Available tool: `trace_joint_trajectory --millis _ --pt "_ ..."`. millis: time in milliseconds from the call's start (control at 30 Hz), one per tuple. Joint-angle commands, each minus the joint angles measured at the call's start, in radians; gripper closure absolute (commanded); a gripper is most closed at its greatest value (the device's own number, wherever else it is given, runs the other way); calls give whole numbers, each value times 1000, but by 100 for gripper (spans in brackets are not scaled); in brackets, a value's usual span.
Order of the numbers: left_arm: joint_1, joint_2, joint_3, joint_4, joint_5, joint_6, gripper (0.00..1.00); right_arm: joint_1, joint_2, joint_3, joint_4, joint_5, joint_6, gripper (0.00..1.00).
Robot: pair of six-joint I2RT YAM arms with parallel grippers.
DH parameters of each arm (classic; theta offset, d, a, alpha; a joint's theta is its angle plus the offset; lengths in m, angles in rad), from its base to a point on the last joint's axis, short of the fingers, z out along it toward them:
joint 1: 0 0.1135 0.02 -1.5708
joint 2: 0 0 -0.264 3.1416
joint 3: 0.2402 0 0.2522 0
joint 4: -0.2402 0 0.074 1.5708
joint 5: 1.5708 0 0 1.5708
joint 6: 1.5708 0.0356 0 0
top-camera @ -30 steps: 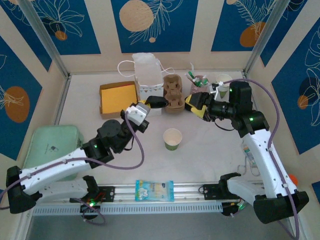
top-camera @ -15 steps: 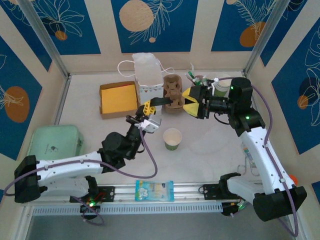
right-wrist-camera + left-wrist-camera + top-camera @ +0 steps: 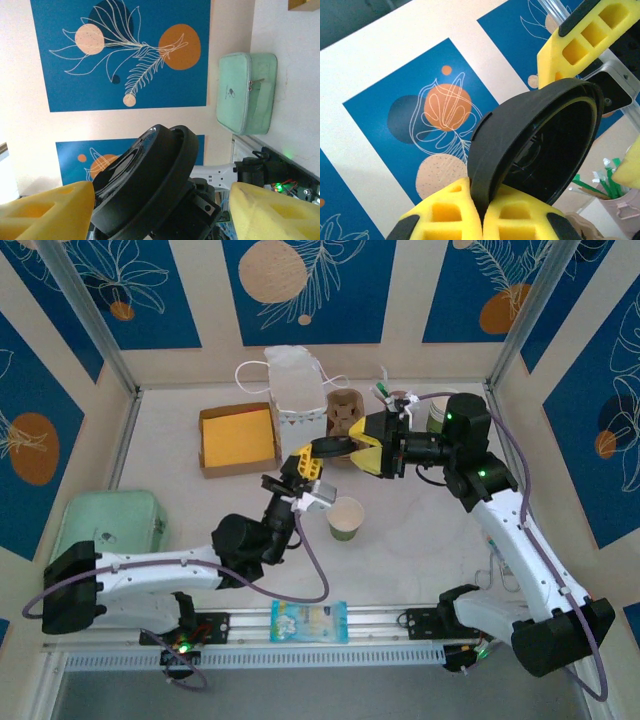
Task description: Pack the takeout coffee
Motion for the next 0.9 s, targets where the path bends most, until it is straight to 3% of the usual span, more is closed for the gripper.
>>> trace_joint_trajectory --millis 0,333,667,867 --pt "-14 13 4 92 -16 47 100 16 -7 40 31 -21 6 31" --pt "-25 69 21 148 -12 97 100 36 -1 70 16 -31 -19 42" --pt "-40 113 31 187 -10 150 100 36 -6 26 48 -25 -9 66" --pt "-53 131 31 224 -17 185 88 30 -7 16 68 -25 -1 73"
